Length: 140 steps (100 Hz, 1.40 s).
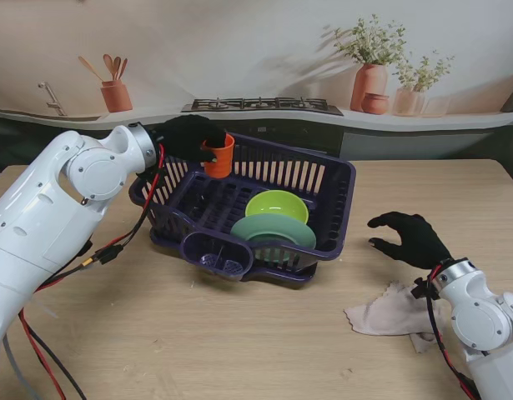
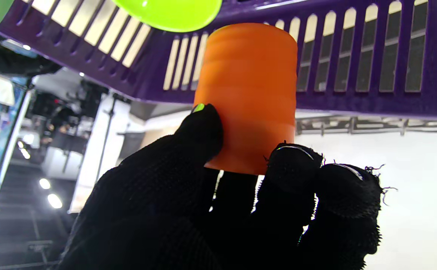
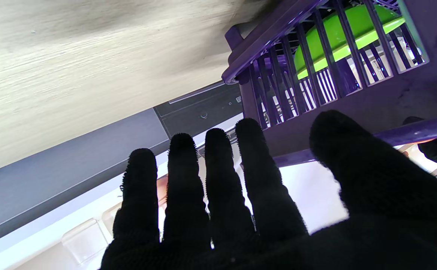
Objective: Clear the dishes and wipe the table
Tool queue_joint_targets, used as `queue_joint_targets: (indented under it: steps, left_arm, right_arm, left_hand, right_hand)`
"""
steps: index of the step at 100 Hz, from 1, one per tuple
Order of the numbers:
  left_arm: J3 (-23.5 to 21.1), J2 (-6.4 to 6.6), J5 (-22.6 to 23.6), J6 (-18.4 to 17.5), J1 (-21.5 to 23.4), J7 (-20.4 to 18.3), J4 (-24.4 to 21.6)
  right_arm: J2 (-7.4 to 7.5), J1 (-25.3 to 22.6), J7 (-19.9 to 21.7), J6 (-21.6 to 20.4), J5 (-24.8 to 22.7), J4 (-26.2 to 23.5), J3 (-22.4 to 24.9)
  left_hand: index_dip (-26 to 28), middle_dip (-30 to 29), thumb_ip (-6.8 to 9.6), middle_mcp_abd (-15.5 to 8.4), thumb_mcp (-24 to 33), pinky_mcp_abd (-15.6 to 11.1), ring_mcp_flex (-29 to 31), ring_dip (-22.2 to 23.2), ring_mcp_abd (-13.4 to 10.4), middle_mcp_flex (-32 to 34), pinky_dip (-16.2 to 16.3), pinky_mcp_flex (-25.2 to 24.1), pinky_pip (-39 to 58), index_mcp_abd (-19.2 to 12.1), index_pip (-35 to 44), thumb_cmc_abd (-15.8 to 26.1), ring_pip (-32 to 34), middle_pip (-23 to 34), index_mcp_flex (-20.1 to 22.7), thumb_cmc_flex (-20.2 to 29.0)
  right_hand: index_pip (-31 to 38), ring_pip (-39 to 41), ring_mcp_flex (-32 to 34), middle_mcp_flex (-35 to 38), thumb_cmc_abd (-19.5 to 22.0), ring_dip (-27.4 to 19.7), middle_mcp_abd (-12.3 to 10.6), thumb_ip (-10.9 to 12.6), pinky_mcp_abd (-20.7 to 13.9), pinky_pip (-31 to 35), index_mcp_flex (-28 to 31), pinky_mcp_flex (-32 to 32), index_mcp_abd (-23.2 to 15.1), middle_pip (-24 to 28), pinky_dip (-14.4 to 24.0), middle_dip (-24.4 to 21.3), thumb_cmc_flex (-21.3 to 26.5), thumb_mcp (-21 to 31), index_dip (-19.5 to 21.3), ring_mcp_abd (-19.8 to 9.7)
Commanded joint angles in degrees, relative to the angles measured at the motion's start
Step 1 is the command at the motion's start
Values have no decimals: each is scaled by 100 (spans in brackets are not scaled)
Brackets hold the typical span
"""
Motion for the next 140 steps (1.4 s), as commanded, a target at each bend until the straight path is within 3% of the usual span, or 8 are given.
queue_joint_targets:
  steps: [1,51,64,72,81,94,140]
  left_arm:
    - [45,-69,0,106,-60,-29,45]
    - [801,-279,130,626,-425,563,750]
    - [952,-322,147,650,-506,703,976]
    - [1039,-356,119,702,-549,782,1096]
    - [1161,-396,110,701,-612,898,1258]
    - [1337,-465,71,761,-696,1064,1491]
    - [1680,-584,77,875,-792,1399,1995]
  right_arm:
    - [-11,-29,60,-29,-13,11,2]
    - [-16,-33,40,3,-6,23,-5]
    - [-17,-27,31,-3,-12,35,-1]
    - [-17,-23,24,4,-21,47,-6]
    - [-17,-25,26,29,-16,50,-15]
    - [-16,-26,34,36,-17,48,-17]
    - [-16,-7,18,23,-27,87,-32]
  left_hand:
    - [328,367,238,726,279,58,125,134,34,223,-30,46,234,-553,887,637,150,865,-10,705]
    - [203,292,228,753,280,62,219,54,19,272,-20,144,303,-492,808,561,86,837,11,701]
    - [207,270,227,738,285,49,216,33,11,259,-27,136,307,-617,857,580,81,841,-13,680]
    - [165,259,225,744,278,39,191,24,15,254,-35,106,292,-504,835,559,67,838,-12,696]
    - [155,251,230,736,283,37,179,13,14,254,-43,88,279,-668,870,577,56,842,-24,667]
    - [43,206,223,715,268,18,157,-25,16,250,-55,45,254,-519,861,545,-7,804,-16,680]
    - [-141,137,234,691,273,20,65,-228,75,261,-93,-129,100,-566,811,500,-308,710,28,665]
  right_hand:
    - [-10,-110,-130,-92,42,-25,-106,117,-183,-84,1,-77,-12,-11,83,65,-144,-24,-24,-141]
    - [-7,-113,-131,-92,42,-25,-106,116,-190,-93,2,-81,-14,-9,83,65,-142,-29,-24,-145]
    - [-7,-114,-135,-94,41,-25,-109,117,-194,-90,2,-76,-15,-10,85,65,-140,-29,-24,-144]
    - [-5,-113,-131,-90,42,-25,-111,117,-194,-90,6,-77,-14,-11,86,65,-145,-30,-23,-140]
    - [-5,-110,-127,-90,40,-24,-115,117,-196,-91,7,-82,-11,-11,86,65,-137,-24,-23,-148]
    - [-5,-112,-130,-89,42,-24,-106,116,-190,-91,9,-80,-14,-10,88,66,-142,-28,-23,-136]
    - [-6,-115,-127,-85,39,-24,-114,115,-192,-95,9,-80,-14,-12,89,67,-151,-29,-23,-142]
